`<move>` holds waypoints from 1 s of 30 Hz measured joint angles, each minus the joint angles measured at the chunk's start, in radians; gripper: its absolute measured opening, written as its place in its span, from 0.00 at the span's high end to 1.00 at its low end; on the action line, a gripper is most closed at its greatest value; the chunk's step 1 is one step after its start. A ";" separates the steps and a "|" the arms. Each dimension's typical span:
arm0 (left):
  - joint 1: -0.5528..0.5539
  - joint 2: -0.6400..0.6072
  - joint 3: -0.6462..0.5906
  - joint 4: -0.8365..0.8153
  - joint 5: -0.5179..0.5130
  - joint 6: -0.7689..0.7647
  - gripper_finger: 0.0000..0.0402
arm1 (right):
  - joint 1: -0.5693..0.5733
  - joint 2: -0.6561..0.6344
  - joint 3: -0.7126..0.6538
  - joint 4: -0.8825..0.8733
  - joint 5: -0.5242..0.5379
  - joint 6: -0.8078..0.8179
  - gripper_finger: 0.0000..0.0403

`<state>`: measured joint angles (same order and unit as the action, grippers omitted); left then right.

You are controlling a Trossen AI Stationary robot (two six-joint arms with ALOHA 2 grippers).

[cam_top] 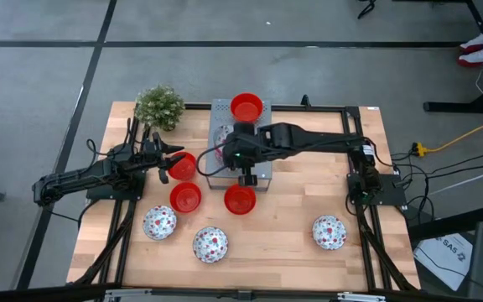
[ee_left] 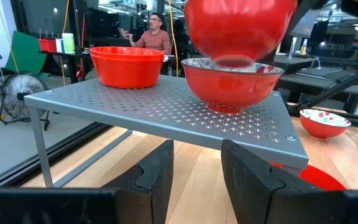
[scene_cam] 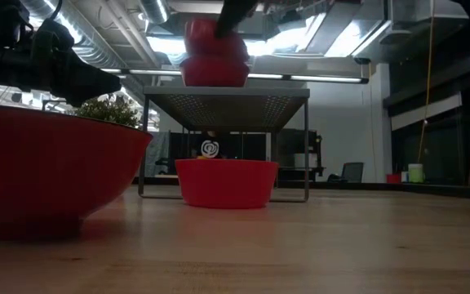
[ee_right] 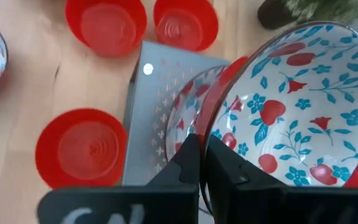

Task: Pick & Place Mini bowls
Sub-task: Stack the white patterned bowl on the white patterned bowl on the shelf

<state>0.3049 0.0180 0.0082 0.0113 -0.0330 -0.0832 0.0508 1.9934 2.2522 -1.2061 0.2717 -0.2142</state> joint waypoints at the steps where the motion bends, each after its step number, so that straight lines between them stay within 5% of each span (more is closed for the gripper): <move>1: 0.000 0.000 0.000 0.000 0.000 0.000 0.68 | -0.002 0.000 -0.006 0.000 -0.012 0.000 0.98; 30: 0.000 0.000 0.000 0.000 0.000 0.000 0.68 | -0.009 0.000 -0.066 -0.022 -0.029 -0.004 0.89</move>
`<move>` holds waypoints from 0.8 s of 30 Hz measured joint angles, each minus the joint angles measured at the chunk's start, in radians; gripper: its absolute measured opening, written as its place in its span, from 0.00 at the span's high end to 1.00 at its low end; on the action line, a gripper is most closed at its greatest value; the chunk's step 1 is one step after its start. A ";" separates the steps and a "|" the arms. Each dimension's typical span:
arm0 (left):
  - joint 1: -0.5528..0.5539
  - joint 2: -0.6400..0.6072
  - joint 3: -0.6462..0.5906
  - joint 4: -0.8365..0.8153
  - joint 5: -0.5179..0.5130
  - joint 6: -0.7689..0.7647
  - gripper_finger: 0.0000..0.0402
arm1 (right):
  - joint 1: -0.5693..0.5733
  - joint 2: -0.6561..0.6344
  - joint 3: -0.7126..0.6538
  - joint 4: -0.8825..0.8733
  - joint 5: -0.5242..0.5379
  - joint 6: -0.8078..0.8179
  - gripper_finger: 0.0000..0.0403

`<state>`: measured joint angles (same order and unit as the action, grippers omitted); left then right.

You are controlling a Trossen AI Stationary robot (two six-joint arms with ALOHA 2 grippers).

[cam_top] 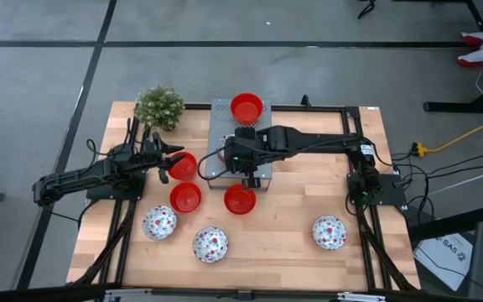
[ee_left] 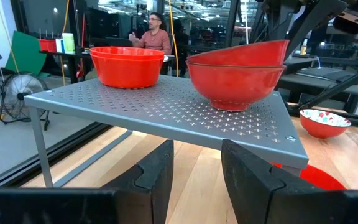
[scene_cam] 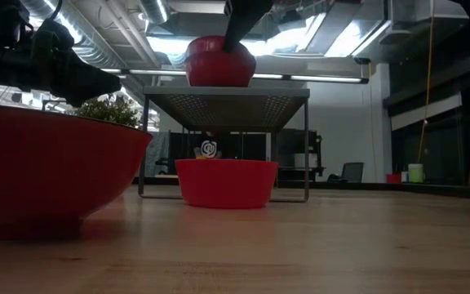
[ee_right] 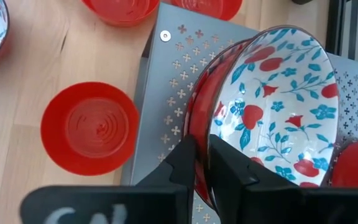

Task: Pick & Place Mini bowls
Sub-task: Stack the white patterned bowl on the white patterned bowl on the shelf

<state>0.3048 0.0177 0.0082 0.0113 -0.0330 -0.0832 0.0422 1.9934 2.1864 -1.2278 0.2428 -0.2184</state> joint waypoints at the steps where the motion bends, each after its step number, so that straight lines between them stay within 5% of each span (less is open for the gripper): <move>1: 0.000 0.000 0.000 0.000 0.000 0.000 0.68 | 0.000 0.000 0.000 0.000 0.000 0.000 0.89; 8: 0.000 0.000 0.000 0.000 0.000 0.000 0.68 | 0.000 0.000 0.014 0.007 0.000 -0.022 0.86; 24: 0.000 0.000 0.000 0.000 0.000 0.000 0.68 | 0.053 0.000 0.114 -0.026 0.002 0.007 0.59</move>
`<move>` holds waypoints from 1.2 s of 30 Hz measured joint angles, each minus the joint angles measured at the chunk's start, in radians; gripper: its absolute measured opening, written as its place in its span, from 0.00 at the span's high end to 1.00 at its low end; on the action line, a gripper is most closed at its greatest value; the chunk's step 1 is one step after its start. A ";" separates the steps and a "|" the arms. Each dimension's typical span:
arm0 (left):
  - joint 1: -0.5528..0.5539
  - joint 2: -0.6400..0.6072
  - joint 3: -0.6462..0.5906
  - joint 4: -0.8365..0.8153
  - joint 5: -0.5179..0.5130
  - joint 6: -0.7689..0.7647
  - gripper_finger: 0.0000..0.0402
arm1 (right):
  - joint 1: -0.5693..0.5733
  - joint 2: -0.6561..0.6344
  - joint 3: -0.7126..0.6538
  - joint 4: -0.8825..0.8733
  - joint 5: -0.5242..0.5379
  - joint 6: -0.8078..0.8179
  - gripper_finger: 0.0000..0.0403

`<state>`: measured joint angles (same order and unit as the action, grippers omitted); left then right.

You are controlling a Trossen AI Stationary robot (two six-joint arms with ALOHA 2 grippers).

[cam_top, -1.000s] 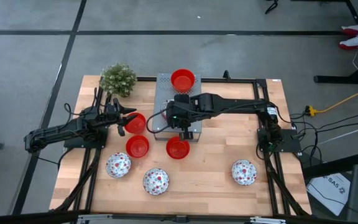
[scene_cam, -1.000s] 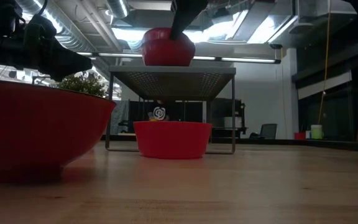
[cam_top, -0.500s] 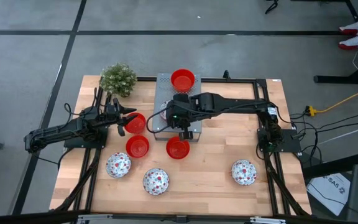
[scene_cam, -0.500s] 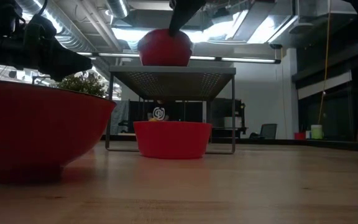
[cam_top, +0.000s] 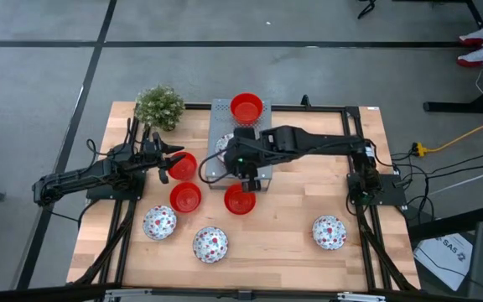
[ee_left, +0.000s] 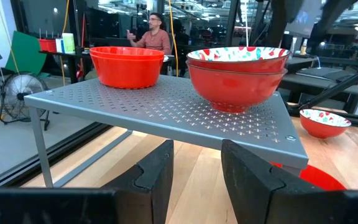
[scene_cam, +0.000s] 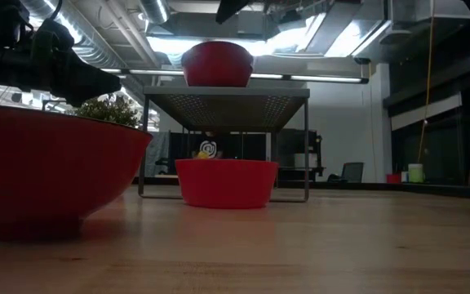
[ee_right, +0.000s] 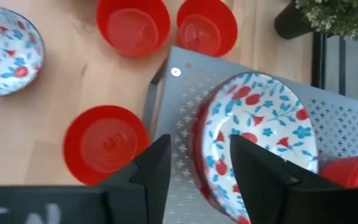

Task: Pick & Place Mini bowls
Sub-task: Stack the white patterned bowl on the white patterned bowl on the shelf

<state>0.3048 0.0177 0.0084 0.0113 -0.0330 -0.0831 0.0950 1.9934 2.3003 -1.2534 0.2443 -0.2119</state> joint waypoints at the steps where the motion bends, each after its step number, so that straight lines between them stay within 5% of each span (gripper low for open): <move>1: 0.000 0.000 0.000 0.000 0.000 0.000 0.68 | 0.009 0.000 0.004 -0.004 -0.001 0.013 0.58; 19: 0.000 0.000 0.000 0.000 0.000 0.000 0.68 | 0.264 0.000 0.016 -0.064 -0.003 0.299 0.58; 36: 0.000 0.000 0.000 0.000 0.000 0.000 0.68 | 0.533 0.000 -0.213 -0.065 -0.028 0.904 0.58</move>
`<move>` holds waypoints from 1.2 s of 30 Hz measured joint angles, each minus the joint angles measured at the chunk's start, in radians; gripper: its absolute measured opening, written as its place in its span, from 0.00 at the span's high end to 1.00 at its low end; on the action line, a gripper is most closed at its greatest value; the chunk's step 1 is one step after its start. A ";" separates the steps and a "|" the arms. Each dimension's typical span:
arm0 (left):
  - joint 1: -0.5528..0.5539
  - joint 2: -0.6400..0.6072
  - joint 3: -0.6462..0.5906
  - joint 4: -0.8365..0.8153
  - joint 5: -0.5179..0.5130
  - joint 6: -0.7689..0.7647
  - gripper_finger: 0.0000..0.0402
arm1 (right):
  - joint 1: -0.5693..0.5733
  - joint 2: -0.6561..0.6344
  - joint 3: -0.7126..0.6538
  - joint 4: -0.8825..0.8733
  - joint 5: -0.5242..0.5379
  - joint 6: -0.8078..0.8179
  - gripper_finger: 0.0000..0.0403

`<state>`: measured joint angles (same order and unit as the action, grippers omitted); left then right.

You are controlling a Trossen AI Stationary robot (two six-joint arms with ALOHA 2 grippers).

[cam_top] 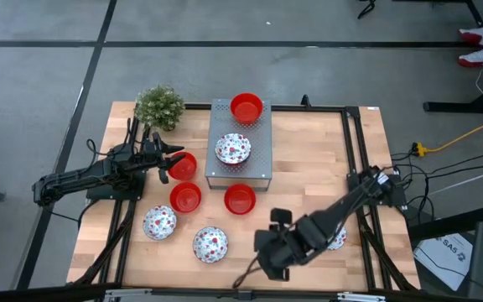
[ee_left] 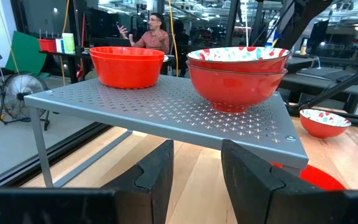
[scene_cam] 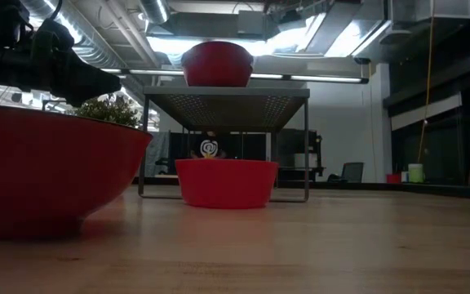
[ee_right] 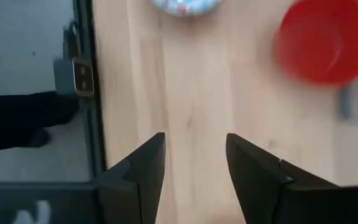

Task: Pick & Place Mini bowls
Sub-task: Stack the white patterned bowl on the white patterned bowl on the shelf

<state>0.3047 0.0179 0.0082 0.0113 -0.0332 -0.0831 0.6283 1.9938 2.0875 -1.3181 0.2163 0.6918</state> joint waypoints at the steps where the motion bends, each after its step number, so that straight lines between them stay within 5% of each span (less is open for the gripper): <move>1: 0.000 0.000 0.000 0.000 0.000 0.000 0.68 | 0.010 0.000 -0.019 0.000 -0.013 0.031 0.58; 7: 0.000 0.000 0.000 0.000 0.000 0.000 0.68 | 0.061 0.000 -0.135 -0.023 -0.110 0.201 0.58; 21: 0.000 0.000 0.000 0.000 0.000 0.000 0.68 | 0.151 0.000 -0.364 -0.182 -0.105 0.529 0.58; 36: 0.000 0.000 0.000 0.000 0.000 0.000 0.68 | 0.163 0.000 -0.538 -0.106 -0.137 0.614 0.58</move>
<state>0.3047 0.0177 0.0082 0.0113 -0.0332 -0.0832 0.7910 1.9938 1.5490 -1.4239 0.0798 1.3060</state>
